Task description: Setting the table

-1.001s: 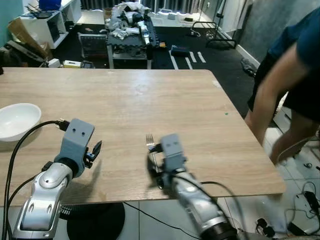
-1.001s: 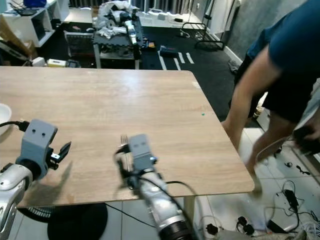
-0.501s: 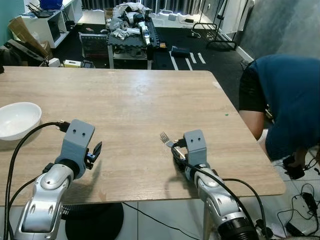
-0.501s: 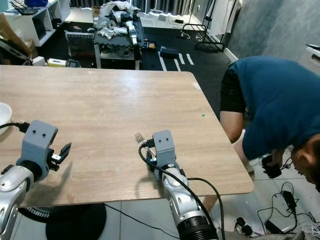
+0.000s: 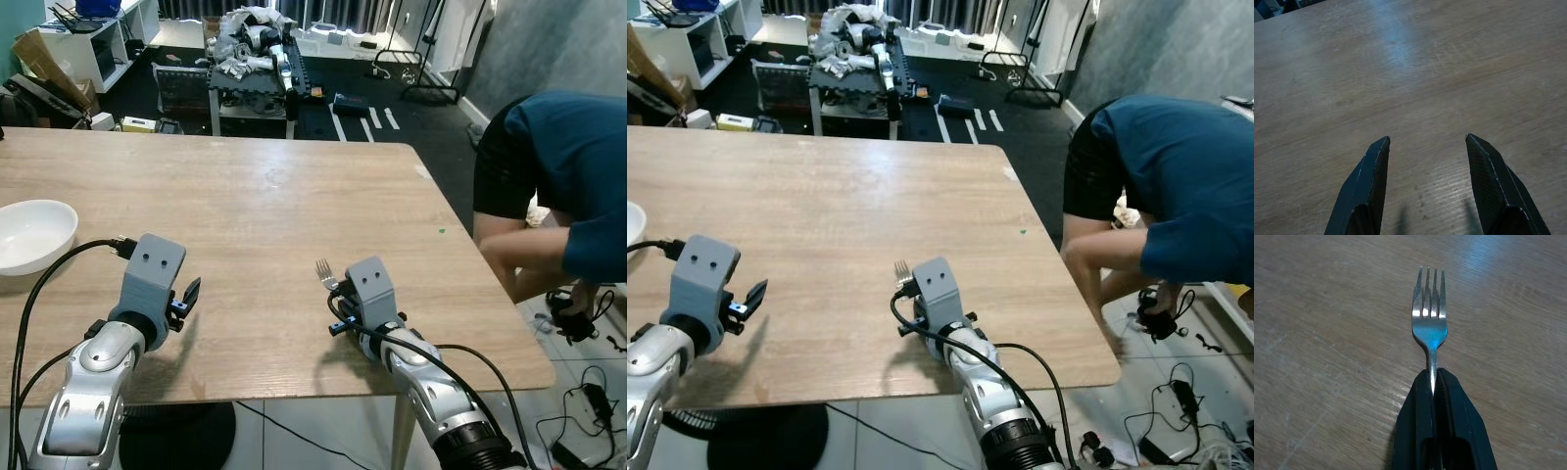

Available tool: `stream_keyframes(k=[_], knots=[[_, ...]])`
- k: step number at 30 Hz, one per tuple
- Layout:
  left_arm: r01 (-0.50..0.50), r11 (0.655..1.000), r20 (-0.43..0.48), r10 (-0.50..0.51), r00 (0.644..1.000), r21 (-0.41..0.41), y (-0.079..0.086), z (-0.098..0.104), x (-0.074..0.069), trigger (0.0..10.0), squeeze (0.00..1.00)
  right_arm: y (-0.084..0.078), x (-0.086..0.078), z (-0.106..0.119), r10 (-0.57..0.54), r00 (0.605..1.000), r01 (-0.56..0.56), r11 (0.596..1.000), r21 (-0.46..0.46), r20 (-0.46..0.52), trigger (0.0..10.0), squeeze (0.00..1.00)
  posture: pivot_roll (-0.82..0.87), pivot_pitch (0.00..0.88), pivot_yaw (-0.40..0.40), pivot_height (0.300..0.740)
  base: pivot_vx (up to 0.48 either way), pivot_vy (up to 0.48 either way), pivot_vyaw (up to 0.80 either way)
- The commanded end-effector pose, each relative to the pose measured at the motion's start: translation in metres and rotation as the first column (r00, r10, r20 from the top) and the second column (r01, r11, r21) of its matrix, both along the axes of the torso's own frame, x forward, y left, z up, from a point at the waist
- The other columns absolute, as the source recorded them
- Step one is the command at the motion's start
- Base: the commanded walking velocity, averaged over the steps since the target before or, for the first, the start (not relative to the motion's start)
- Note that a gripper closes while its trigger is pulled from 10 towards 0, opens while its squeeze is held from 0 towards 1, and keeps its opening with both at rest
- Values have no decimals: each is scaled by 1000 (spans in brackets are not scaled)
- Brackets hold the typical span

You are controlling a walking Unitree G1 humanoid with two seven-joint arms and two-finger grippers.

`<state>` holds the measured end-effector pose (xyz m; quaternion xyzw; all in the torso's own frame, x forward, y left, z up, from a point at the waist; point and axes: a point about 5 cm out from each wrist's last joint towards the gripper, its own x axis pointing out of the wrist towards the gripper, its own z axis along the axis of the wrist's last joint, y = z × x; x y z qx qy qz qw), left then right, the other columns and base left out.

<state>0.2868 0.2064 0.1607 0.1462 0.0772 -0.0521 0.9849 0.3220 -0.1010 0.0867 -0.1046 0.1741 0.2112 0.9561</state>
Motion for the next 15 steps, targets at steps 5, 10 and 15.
stream_keyframes(k=[5,10,15], knots=[[1,1000,-7,-2,1000,-15,-3,-3,1,10000,0,-17,-32,-54,-20,938,29,999,22,-347,0,0,44,25,-14,740,0,0,0],[6,1000,-2,-6,1000,-20,-7,-3,3,10000,0,5,-11,10,30,990,24,925,379,-135,0,0,44,16,-1,740,0,0,0],[14,1000,9,-14,1000,-22,-10,0,5,10000,0,11,-6,55,35,996,-68,867,493,76,3216,0,40,13,2,740,0,0,0]])
